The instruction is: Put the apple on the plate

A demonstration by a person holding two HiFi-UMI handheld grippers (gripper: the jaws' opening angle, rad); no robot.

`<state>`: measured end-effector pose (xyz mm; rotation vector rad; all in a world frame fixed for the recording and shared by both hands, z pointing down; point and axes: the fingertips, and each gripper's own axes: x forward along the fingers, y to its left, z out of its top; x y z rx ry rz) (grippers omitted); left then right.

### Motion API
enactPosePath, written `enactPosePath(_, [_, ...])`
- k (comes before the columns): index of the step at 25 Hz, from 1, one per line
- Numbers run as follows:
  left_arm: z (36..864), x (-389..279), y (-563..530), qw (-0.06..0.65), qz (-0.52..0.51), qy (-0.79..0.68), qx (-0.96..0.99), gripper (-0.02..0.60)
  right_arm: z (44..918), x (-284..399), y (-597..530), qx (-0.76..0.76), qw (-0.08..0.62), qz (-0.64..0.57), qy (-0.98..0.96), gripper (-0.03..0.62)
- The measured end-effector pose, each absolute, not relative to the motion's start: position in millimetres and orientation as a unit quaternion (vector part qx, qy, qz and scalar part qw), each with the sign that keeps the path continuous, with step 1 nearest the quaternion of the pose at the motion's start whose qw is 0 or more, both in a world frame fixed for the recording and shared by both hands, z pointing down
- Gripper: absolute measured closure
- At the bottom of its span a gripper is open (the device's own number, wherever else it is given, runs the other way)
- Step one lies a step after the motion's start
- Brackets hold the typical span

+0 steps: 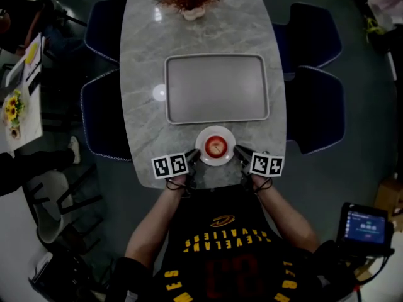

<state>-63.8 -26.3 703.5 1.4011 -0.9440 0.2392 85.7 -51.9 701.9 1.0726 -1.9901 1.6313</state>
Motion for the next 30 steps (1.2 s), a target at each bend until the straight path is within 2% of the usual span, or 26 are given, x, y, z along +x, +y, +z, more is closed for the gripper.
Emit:
enactPosePath(8, [690,-69,-26,0.658,0.088,-0.412,0.624,0.543,688,80,-52,0.366,0.161,0.588,-0.704,0.562])
enactPosePath(30, [615,-77,-94,0.638,-0.027,-0.381,0.668,0.555,625,77,-111,0.357,0.053,0.602,-0.713,0.563])
